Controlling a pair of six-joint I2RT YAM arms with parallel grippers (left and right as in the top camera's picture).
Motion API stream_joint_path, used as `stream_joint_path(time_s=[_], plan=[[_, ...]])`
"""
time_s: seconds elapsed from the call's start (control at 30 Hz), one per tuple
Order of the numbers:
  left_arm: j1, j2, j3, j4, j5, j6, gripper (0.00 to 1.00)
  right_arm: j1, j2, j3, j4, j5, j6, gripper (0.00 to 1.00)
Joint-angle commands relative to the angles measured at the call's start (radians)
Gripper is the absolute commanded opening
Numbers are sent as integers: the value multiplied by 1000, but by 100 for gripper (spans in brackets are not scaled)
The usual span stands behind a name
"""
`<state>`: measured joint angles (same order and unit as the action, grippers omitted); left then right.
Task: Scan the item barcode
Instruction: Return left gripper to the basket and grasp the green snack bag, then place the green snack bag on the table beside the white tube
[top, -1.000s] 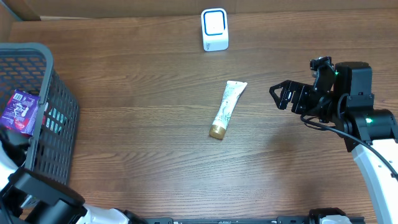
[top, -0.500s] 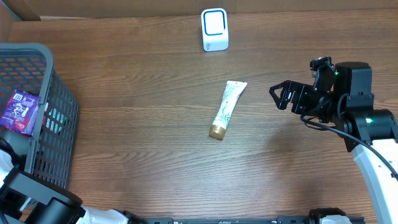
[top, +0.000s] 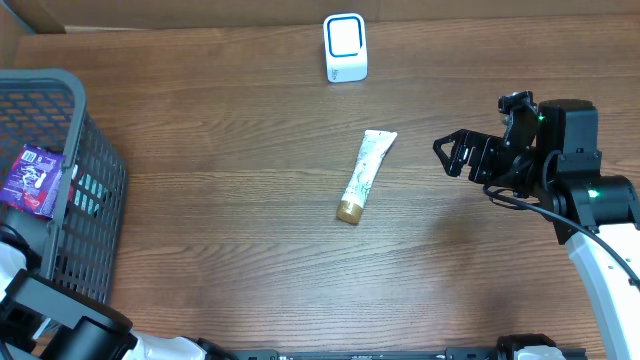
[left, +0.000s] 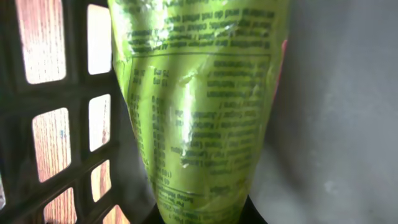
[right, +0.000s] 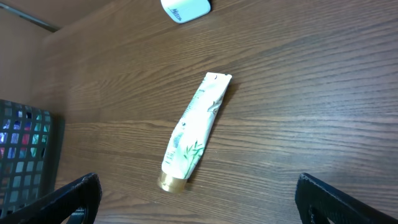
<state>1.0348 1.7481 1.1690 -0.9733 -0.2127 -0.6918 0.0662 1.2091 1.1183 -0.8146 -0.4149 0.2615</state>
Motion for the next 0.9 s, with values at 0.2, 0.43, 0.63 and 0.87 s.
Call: stream_joint_path(time_s=[0.2, 0.43, 0.63, 0.87], plan=[[-7, -10, 423, -203, 236, 212, 4, 2, -6, 20, 1, -5, -4, 100], [-103, -10, 886, -417, 309, 342, 4, 2, -6, 20, 1, -5, -4, 100], [-310, -10, 1209, -584, 417, 504, 4, 2, -6, 20, 1, -5, -4, 100], [-715, -8, 1176, -698, 415, 551, 4, 2, -6, 20, 1, -4, -4, 100]])
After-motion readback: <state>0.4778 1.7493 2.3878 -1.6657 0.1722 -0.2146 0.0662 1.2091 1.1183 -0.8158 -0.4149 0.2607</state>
